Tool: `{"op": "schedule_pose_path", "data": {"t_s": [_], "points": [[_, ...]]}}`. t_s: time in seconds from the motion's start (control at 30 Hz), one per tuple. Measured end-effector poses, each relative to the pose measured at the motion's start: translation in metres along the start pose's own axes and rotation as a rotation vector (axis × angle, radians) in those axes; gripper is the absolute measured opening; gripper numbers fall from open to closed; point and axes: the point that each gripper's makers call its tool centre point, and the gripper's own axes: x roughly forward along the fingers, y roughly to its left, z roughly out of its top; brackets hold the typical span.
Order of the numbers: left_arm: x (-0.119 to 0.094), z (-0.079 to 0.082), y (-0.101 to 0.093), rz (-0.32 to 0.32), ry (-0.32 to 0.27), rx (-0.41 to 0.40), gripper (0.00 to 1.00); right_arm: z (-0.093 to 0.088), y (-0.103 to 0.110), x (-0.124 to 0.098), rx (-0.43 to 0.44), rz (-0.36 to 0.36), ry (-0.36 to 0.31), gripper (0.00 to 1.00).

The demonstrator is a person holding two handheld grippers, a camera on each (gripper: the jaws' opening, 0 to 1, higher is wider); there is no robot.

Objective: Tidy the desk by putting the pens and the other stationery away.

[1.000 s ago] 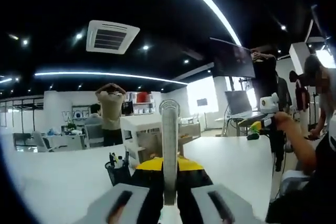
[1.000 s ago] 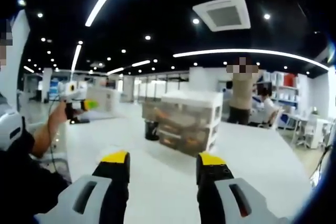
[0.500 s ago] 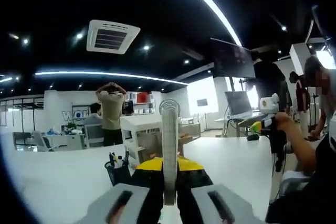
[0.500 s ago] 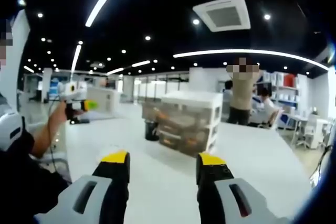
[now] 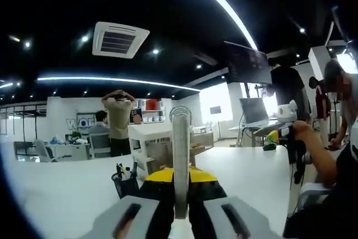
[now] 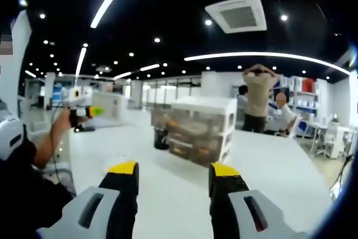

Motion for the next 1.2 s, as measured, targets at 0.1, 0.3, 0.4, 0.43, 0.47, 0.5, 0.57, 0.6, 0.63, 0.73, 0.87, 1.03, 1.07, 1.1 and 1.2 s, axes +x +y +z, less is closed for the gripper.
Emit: {"op": "schedule_pose_path", "data": {"t_s": [0.1, 0.3, 0.4, 0.43, 0.47, 0.5, 0.57, 0.6, 0.63, 0.73, 0.87, 1.03, 1.07, 1.1, 1.2], "points": [[0.000, -0.001, 0.000, -0.001, 0.002, -0.001, 0.07, 0.000, -0.001, 0.000, 0.000, -0.001, 0.000, 0.47], [0.000, -0.001, 0.000, -0.001, 0.003, -0.001, 0.07, 0.000, 0.000, -0.001, 0.000, -0.001, 0.000, 0.47], [0.000, 0.000, 0.000, 0.000, 0.001, 0.000, 0.07, 0.000, 0.001, 0.000, -0.001, -0.001, 0.001, 0.47], [0.002, 0.001, 0.000, 0.002, -0.003, -0.004, 0.07, 0.000, 0.001, 0.000, -0.003, -0.002, 0.002, 0.47], [0.003, 0.002, -0.001, 0.001, -0.005, -0.005, 0.07, 0.000, 0.001, 0.000, -0.004, -0.001, 0.002, 0.47], [0.005, 0.004, -0.003, -0.004, -0.009, 0.000, 0.07, 0.001, 0.001, 0.000, -0.003, -0.001, 0.000, 0.47], [0.007, 0.007, -0.008, -0.012, -0.015, 0.007, 0.07, 0.001, 0.001, 0.000, -0.005, -0.002, 0.002, 0.47], [0.007, 0.009, -0.009, -0.013, -0.018, 0.011, 0.07, 0.000, 0.001, 0.000, -0.006, -0.003, 0.003, 0.47], [0.008, 0.010, -0.010, -0.013, -0.020, 0.016, 0.07, 0.001, 0.002, -0.001, -0.007, -0.001, 0.003, 0.47], [0.008, 0.012, -0.009, -0.002, -0.019, 0.035, 0.07, 0.001, 0.002, -0.001, -0.007, -0.002, 0.000, 0.47], [0.015, 0.016, -0.006, 0.002, -0.027, 0.026, 0.07, 0.001, 0.001, -0.002, -0.008, -0.002, -0.001, 0.47], [0.026, 0.021, -0.010, -0.001, -0.006, 0.081, 0.07, 0.004, 0.000, -0.005, -0.008, -0.006, -0.009, 0.47], [0.028, 0.023, -0.010, 0.002, -0.001, 0.099, 0.07, 0.004, 0.000, -0.005, -0.008, -0.007, -0.009, 0.47], [0.030, 0.025, -0.010, 0.002, 0.001, 0.107, 0.07, 0.004, 0.000, -0.005, -0.009, -0.008, -0.009, 0.47], [0.037, 0.030, -0.011, -0.002, 0.007, 0.127, 0.07, 0.005, 0.001, -0.005, -0.010, -0.007, -0.011, 0.47]]}}
